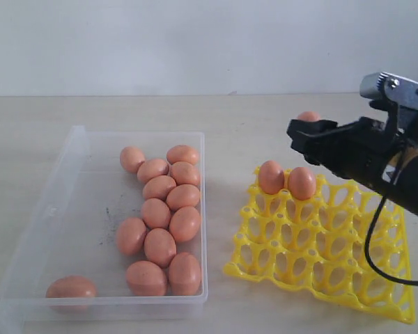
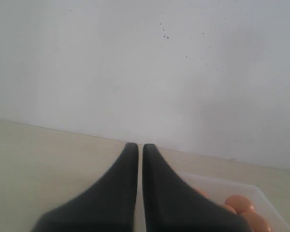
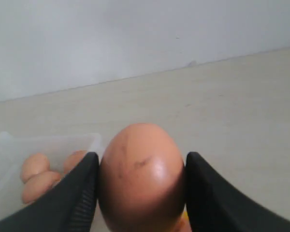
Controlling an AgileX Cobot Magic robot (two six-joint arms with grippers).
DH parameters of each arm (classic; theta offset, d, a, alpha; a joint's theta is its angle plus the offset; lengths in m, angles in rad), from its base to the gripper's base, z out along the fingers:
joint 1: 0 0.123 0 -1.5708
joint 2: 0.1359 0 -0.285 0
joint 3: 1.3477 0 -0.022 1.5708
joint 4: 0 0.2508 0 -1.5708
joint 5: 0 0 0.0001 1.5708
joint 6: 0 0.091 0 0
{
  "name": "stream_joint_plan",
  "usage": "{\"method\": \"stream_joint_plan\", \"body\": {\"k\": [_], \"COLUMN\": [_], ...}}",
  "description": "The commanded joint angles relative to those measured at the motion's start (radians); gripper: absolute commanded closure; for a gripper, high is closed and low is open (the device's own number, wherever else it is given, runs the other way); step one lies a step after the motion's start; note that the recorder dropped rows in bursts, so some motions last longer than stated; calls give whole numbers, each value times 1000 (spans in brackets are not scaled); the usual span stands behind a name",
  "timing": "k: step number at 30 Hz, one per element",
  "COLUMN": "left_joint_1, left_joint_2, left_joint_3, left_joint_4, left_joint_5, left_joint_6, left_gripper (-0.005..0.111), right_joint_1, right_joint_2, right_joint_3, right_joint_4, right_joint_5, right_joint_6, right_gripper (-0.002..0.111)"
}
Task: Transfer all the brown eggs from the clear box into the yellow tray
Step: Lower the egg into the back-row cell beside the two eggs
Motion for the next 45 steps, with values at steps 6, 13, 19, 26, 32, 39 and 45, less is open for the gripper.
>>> {"method": "stream_joint_plan", "body": {"k": [6, 13, 19, 26, 32, 39, 45], "left_joint_1": [1, 1, 1, 1, 1, 1, 1], "left_joint_2": [-3, -3, -3, -3, -3, -3, -3], "left_joint_3": [-3, -3, -3, -3, -3, -3, -3], "left_joint_4": [-11, -11, -11, -11, -11, -11, -11], "left_joint_5": [-16, -16, -16, -16, -16, -16, -16], "left_joint_6": [-7, -7, -7, -7, -7, -7, -7], "left_gripper": [103, 103, 103, 103, 103, 103, 103], "right_joint_1": [-82, -80, -80, -80, -80, -80, -80], "right_joint_2": [-2, -2, 77, 223, 247, 247, 235], "right_joint_3": [127, 129, 123, 77, 66, 66, 66], "right_joint_4": [59, 14, 40, 44, 68, 63, 65], "right_joint_5": [61, 68, 26, -95, -99, -103, -104], "right_joint_6": [-73, -144, -262, -318, -344, -299, -305], "right_gripper": [109, 109, 109, 109, 108, 55, 42]}}
